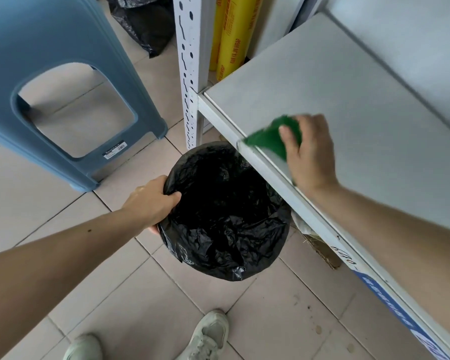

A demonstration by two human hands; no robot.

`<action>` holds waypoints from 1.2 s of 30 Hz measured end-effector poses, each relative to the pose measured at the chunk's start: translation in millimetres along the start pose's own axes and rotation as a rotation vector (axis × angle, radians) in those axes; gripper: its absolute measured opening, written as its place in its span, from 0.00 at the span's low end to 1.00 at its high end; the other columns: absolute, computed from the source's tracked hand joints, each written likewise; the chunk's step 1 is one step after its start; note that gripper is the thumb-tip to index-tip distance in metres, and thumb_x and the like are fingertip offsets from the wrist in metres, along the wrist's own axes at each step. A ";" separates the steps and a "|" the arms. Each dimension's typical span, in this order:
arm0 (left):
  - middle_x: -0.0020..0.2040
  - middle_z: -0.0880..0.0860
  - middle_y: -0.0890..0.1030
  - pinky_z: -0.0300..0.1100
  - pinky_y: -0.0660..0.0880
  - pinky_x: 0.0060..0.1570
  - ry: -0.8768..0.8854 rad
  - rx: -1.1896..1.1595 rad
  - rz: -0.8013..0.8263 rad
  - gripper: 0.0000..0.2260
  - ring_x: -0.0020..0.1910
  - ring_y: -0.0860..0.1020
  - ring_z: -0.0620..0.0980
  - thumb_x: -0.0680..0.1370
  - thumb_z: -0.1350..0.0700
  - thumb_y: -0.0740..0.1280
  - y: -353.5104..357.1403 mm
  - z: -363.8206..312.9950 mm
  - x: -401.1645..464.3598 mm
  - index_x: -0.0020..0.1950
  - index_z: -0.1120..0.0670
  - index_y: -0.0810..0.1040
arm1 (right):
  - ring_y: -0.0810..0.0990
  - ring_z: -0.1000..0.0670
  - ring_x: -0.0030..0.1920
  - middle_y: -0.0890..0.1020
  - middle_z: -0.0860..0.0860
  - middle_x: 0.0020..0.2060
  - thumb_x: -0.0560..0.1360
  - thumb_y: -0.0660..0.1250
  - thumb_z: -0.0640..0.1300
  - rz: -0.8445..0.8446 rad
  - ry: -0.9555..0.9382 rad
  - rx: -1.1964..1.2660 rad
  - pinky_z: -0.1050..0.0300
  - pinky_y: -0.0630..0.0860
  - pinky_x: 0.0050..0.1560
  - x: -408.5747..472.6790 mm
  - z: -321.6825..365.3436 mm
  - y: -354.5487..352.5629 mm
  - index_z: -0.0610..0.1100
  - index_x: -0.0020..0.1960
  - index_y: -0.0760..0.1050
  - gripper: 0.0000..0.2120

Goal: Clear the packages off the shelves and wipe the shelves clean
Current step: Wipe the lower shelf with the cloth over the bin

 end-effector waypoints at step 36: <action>0.52 0.52 0.82 0.43 0.80 0.31 0.025 0.065 0.090 0.10 0.42 0.82 0.53 0.80 0.51 0.63 74.9 -15.5 -33.1 0.61 0.46 0.74 | 0.69 0.44 0.55 0.78 0.46 0.57 0.79 0.65 0.36 0.244 -0.048 0.021 0.56 0.67 0.58 -104.8 -30.5 -6.0 0.43 0.68 0.76 0.18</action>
Point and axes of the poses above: each hand's wrist, its own x-axis towards the middle knuckle, its own y-axis out of the palm, z = x × y, the point moved 10 cm from there along x, towards the middle knuckle
